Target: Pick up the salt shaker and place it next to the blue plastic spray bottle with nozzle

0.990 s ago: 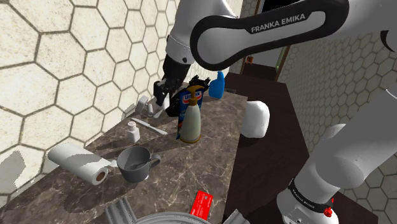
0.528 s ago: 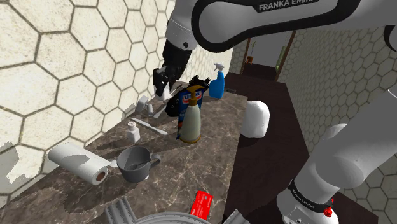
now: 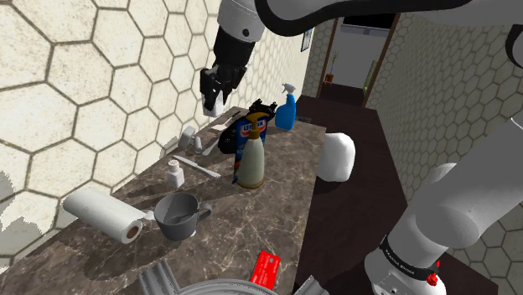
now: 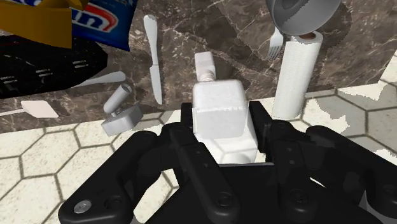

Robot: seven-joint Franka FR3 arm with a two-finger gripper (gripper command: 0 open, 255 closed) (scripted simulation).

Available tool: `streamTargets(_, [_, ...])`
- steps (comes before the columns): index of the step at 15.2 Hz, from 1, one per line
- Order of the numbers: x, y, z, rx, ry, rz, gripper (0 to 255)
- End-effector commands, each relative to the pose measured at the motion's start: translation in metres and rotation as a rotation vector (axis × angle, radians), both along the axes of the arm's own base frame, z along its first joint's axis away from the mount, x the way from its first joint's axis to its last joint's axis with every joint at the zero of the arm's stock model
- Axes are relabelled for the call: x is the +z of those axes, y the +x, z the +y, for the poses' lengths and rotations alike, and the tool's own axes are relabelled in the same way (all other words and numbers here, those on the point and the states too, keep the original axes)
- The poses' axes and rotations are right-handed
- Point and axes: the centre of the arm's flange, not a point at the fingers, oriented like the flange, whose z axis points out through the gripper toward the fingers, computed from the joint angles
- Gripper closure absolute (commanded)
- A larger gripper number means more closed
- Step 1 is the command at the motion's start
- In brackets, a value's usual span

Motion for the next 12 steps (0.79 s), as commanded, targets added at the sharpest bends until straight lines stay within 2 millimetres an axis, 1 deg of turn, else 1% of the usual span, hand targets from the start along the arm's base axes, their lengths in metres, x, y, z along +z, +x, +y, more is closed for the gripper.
streamTargets(1, [0.010,0.000,0.000,0.000,0.000,0.000,255])
streamTargets(2, [0.015,0.000,0.000,0.000,0.000,0.000,255])
streamTargets(12, [0.015,0.050,-0.122,0.000,0.000,0.000,255])
